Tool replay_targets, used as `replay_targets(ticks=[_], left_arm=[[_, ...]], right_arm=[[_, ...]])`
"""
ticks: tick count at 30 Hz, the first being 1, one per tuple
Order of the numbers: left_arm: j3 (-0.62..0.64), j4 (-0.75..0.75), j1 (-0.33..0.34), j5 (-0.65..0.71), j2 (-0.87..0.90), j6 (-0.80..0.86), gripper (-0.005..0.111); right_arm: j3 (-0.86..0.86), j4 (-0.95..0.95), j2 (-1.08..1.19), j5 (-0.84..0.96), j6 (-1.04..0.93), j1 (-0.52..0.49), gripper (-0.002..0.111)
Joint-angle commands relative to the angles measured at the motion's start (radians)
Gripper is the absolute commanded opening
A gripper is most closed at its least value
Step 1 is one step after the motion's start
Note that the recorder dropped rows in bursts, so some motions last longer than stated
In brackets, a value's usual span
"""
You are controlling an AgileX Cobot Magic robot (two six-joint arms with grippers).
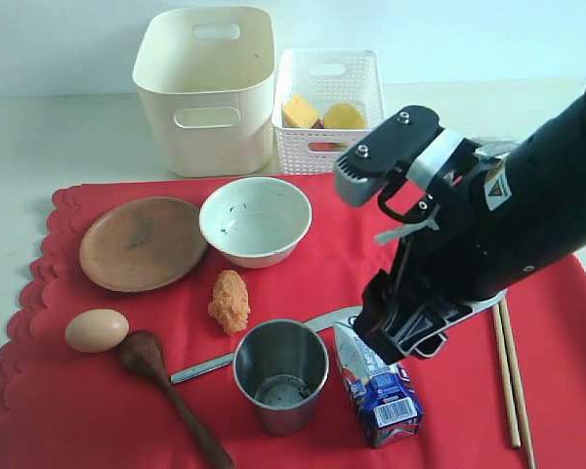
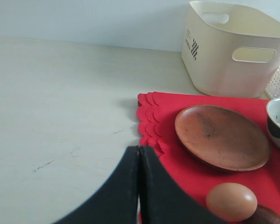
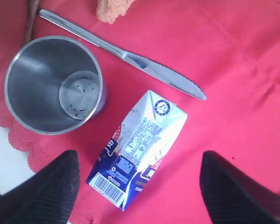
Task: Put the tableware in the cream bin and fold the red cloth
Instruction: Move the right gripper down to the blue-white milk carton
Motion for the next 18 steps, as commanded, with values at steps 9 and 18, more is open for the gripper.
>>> replay_targets(ticks=[9,18], left_arm=[[0.003,0.005,0.003,-0.01,-0.004,-0.004,0.0],[0.003,0.005,0.003,-0.01,-0.004,-0.002,0.0]], right_arm=[[0.018,0.003,0.168,-0.018,0.054,0.005,0.069],[0.016,0.055,0.237,-0.037,0.073,0.005,0.069]])
